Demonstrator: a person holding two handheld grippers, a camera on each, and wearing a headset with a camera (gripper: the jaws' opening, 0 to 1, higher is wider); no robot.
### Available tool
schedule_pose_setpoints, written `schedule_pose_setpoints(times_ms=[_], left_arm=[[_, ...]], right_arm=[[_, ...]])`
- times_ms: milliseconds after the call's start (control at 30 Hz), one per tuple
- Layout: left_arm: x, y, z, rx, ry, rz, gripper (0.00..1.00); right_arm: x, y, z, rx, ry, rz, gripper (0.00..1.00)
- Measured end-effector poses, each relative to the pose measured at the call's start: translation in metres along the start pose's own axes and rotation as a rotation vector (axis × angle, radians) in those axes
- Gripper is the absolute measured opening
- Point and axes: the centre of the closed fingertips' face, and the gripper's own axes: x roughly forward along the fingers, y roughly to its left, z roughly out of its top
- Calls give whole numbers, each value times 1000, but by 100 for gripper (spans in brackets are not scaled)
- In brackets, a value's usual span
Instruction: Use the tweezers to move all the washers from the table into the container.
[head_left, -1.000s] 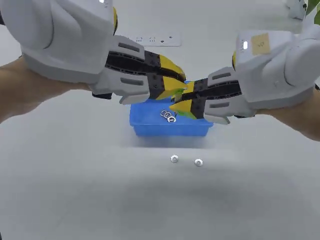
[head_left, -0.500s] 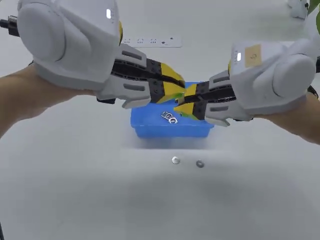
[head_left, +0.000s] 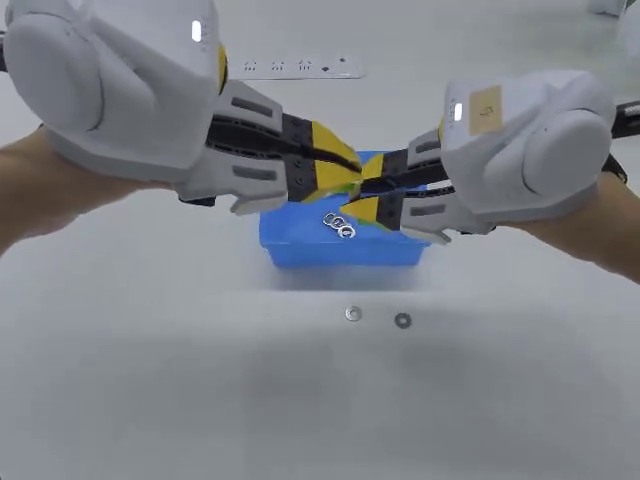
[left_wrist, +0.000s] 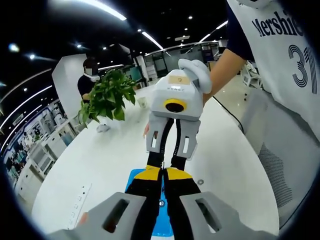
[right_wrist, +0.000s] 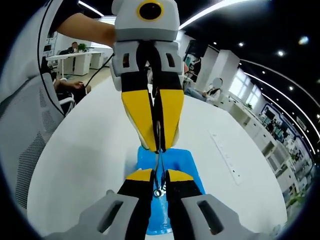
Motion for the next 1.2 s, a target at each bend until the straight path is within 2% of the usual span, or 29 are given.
schedule_pose_setpoints(times_ms=[233,500,700,833,933,1100,1200], left_arm=[[-10,-11,13,17,-5,-17,5],[-11,-38,15,-3,4,-31,5],[-10,-58,2,-48,34,-34,5],[-8,-72,-9,-69,59,-53,5],[-7,-76,-15,-87,68,-55,5],[-3,-81,-24,-120,81,-68,5],[-2,-79,-28,-135,84,-71,5]], right_arm=[[-12,8,11,6,-19,7,10],[-19,38,10,30,-5,56,10],[-16,61,-1,43,20,77,10],[-10,76,-8,52,37,111,11],[-6,85,-13,55,49,129,11],[-2,90,-21,88,58,146,11],[1,90,-24,97,56,146,11]])
